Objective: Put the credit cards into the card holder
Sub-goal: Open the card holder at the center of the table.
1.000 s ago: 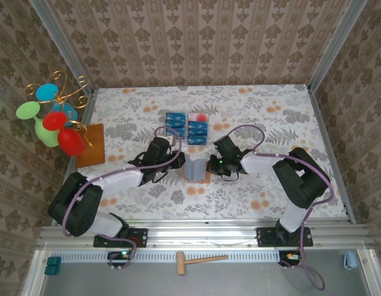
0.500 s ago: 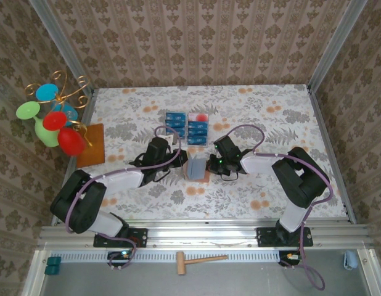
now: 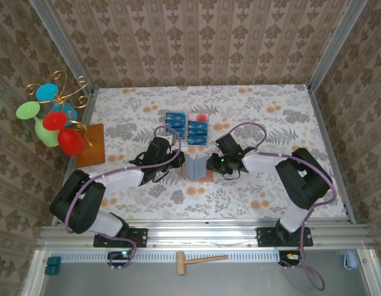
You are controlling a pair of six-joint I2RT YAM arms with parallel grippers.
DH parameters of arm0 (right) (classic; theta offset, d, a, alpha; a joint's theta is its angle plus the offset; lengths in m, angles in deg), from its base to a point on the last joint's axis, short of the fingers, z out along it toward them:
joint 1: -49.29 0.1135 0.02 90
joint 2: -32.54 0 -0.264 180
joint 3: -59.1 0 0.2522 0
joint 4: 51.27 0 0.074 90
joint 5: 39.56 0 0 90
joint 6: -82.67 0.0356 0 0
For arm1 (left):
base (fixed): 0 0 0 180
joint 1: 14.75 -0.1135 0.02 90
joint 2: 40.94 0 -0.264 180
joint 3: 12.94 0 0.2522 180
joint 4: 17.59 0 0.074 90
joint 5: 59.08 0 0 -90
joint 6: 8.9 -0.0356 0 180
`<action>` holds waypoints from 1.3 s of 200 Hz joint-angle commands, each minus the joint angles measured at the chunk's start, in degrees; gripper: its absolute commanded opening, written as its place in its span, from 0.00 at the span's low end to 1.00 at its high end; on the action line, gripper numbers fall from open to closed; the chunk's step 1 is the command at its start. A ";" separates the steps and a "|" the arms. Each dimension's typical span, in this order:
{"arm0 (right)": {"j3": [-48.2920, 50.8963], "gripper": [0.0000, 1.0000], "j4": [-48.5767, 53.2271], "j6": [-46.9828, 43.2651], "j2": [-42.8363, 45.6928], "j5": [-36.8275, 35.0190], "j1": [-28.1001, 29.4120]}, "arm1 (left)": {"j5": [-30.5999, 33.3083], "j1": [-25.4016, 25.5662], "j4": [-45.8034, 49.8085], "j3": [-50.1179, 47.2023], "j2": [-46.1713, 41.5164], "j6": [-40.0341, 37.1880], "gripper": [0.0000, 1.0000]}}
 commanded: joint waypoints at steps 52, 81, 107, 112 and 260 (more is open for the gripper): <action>-3.20 0.26 11.70 -4.75 11.00 -4.58 -1.46 | 1.88 1.16 4.07 2.68 -1.55 -2.62 0.00; -5.70 0.25 11.55 -4.62 10.31 -3.28 1.57 | 2.24 2.04 4.80 3.86 -1.38 -2.94 0.00; -8.04 0.24 10.48 -3.94 7.51 -2.37 4.80 | 2.86 2.70 5.48 4.81 -1.38 -3.20 0.00; -8.26 0.23 10.22 -3.83 6.81 -2.21 5.29 | 2.86 2.80 5.52 4.90 -1.41 -3.24 0.00; -0.40 0.19 -0.24 0.48 -7.61 -1.66 5.83 | 5.25 5.73 5.77 6.25 2.39 -2.42 0.00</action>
